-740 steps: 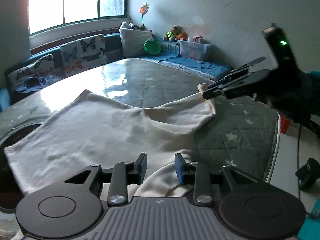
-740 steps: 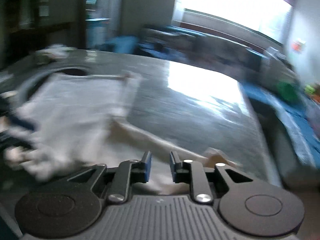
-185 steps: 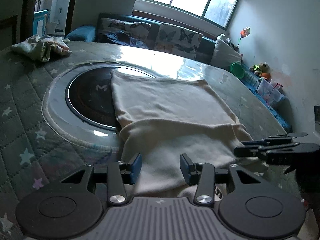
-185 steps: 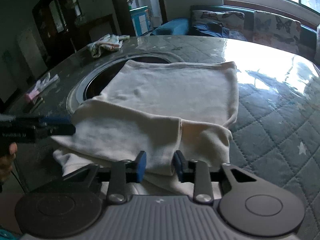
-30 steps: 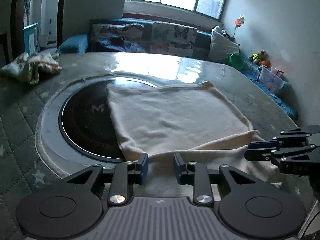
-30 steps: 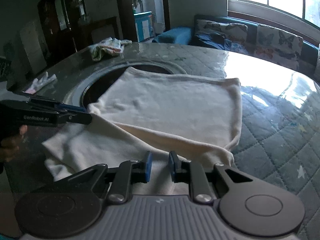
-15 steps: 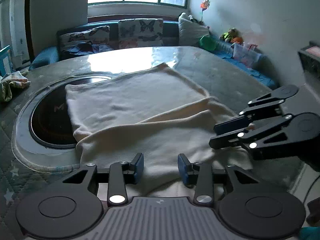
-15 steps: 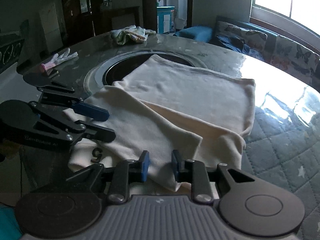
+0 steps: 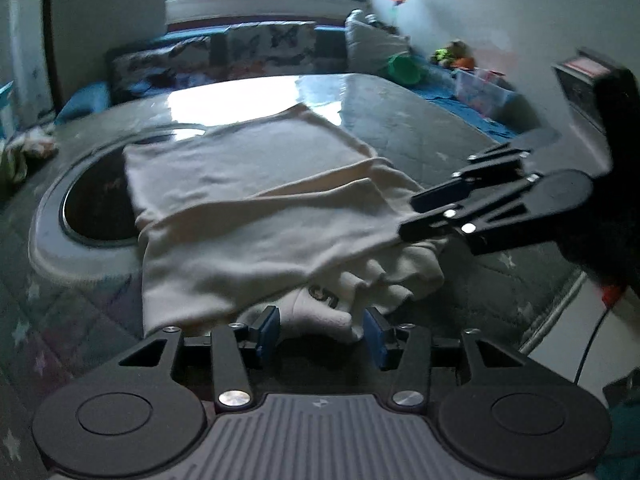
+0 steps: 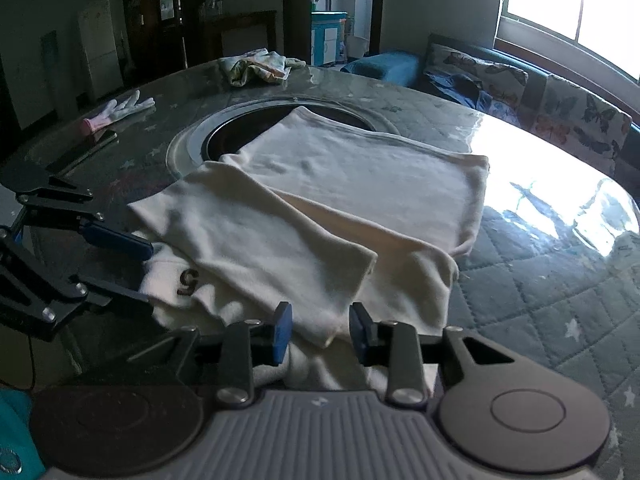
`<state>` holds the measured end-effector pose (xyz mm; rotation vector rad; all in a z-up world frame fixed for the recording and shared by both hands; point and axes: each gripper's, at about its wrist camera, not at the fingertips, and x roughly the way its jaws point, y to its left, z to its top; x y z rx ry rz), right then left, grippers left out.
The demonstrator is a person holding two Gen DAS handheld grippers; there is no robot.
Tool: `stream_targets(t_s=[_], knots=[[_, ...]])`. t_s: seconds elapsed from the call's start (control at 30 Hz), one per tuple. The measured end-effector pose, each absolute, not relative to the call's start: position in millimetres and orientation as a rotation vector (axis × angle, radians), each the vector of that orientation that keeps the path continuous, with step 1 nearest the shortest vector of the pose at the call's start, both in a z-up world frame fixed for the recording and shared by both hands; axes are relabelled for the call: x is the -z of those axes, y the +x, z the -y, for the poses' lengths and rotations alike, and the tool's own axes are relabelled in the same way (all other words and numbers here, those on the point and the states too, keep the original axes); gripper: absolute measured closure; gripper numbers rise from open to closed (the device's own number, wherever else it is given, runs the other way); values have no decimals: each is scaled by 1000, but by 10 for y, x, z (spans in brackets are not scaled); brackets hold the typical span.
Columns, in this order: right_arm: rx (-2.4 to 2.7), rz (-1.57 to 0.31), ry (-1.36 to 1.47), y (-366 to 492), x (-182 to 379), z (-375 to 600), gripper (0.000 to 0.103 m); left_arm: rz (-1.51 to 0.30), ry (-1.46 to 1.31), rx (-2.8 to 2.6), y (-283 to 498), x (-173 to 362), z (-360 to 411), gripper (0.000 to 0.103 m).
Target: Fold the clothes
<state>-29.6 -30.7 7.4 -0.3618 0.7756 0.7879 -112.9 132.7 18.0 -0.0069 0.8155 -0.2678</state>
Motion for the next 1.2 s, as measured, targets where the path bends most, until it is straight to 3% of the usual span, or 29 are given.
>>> stream_targets(t_s=[0.47, 0.53, 1.03, 1.13, 1.2], knots=[[-793, -742, -459, -540, -98, 494, 62, -906, -65, 195, -1064, -181, -1277, 56], [-791, -736, -480, -577, -82, 508, 59, -917, -63, 188, -1056, -169, -1268, 60], [-825, -701, -576, -768, -3, 489, 54, -946, -93, 165, -1054, -170, -1264, 60], [-829, -696, -584, -779, 7, 486, 53, -948, -103, 165, -1035, -170, -1266, 62], [-829, -692, -593, -789, 15, 480, 53, -951, -106, 166, -1024, -169, -1271, 73]])
